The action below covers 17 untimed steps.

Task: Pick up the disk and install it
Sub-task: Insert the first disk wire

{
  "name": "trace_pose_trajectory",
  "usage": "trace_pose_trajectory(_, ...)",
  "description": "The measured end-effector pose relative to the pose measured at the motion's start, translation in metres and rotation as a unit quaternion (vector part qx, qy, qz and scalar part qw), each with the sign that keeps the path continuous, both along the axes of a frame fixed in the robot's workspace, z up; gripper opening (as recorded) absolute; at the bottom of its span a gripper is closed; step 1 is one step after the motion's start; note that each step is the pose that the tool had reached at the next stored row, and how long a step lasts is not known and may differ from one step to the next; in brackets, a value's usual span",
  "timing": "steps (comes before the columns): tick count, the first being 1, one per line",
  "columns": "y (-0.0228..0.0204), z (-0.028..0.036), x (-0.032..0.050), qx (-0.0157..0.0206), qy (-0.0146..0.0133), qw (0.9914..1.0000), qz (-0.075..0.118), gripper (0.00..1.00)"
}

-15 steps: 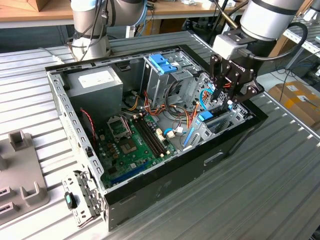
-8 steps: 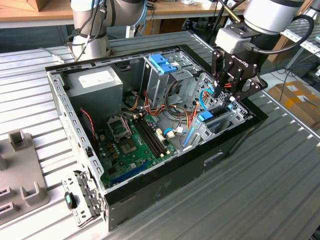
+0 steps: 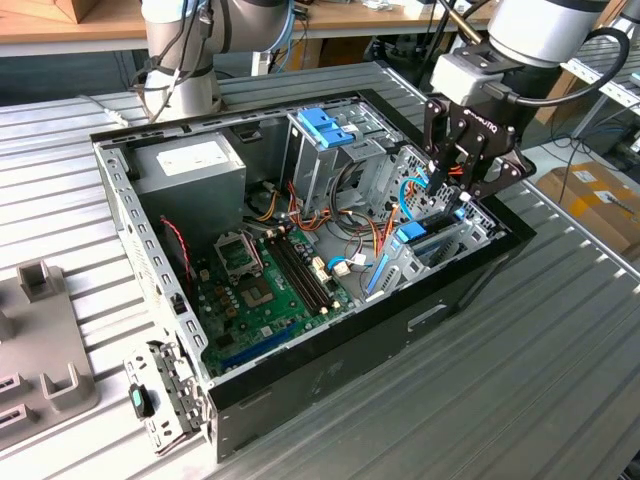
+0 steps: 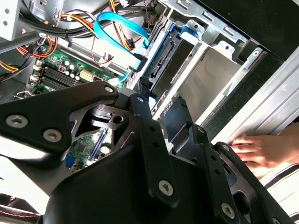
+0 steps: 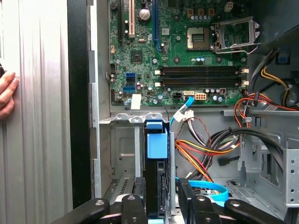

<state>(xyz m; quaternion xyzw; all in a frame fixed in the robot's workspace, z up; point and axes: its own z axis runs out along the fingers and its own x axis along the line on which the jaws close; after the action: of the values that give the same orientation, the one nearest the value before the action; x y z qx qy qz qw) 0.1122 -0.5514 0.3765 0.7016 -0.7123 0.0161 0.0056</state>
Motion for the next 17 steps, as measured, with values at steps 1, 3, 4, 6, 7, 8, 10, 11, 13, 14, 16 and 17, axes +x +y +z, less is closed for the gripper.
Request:
trace_pose_trajectory(1, 0.0002, 0.0, 0.0, 0.0, 0.0, 1.0, 0.0, 0.42)
trace_pose_trajectory(3, 0.0018, 0.0001, 0.0001, 0.0001, 0.0, 1.0, 0.0, 0.42)
trace_pose_trajectory(4, 0.0031, 0.0001, 0.0001, 0.0, 0.0, 1.0, 0.0, 0.42)
trace_pose_trajectory(6, 0.006, 0.0001, 0.0006, 0.0001, 0.0, 1.0, 0.0, 0.42)
trace_pose_trajectory(7, 0.0069, 0.0, 0.0018, 0.0001, 0.0, 1.0, 0.0, 0.42)
trace_pose_trajectory(8, 0.0076, -0.0001, 0.003, 0.0001, 0.0, 1.0, 0.0, 0.42)
trace_pose_trajectory(10, 0.0099, -0.0003, 0.0071, 0.0001, 0.0, 1.0, 0.0, 0.42)
trace_pose_trajectory(11, 0.0114, -0.0003, 0.009, 0.0, 0.0, 1.0, 0.0, 0.42)
trace_pose_trajectory(13, 0.0128, -0.0005, 0.0105, 0.0001, 0.0, 1.0, 0.0, 0.42)
trace_pose_trajectory(14, 0.0139, -0.0006, 0.0119, 0.0001, 0.0, 1.0, 0.0, 0.42)
trace_pose_trajectory(16, 0.0158, -0.0007, 0.0132, 0.0, 0.0, 1.0, 0.0, 0.42)
trace_pose_trajectory(17, 0.018, -0.0007, 0.0136, 0.0, 0.0, 1.0, 0.0, 0.42)
